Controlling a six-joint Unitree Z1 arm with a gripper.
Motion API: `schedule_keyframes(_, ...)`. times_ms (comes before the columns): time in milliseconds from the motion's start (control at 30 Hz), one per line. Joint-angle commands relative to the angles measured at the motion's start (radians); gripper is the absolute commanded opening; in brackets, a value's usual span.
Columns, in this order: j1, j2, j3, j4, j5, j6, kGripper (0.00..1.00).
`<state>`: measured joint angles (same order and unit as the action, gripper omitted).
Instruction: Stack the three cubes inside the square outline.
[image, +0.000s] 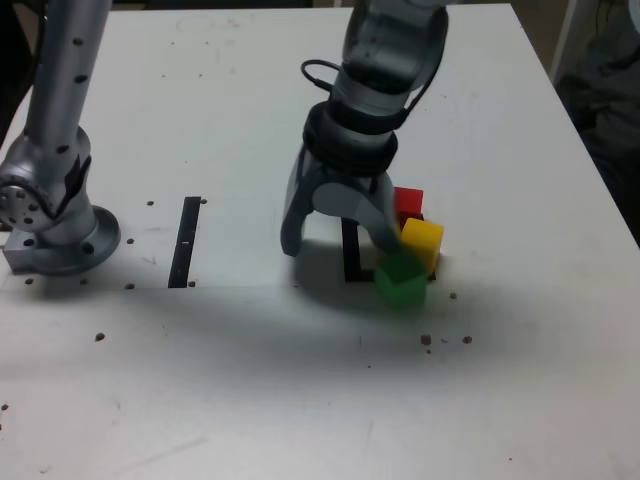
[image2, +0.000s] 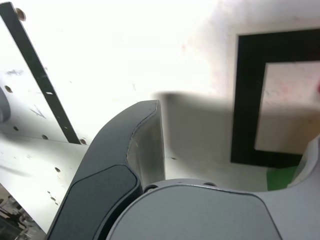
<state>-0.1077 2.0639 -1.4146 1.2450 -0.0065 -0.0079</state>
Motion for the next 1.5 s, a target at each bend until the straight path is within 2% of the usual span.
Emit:
schedule_keyframes(0, -0.013, 0.009, -0.021, 0.018, -0.003, 0.001, 0.99)
schedule_keyframes(367, -0.085, 0.057, -0.156, 0.118, -0.014, -0.022, 0.99)
schedule_keyframes(533, -0.090, 0.031, -0.146, 0.161, -0.008, -0.044, 0.99)
schedule_keyframes(733, -0.088, -0.001, -0.104, 0.169, -0.009, -0.065, 0.99)
schedule_keyframes(1000, -0.074, 0.008, -0.068, 0.142, -0.020, -0.058, 0.99)
schedule_keyframes(1467, -0.041, 0.042, -0.052, 0.006, -0.015, -0.006, 1.00)
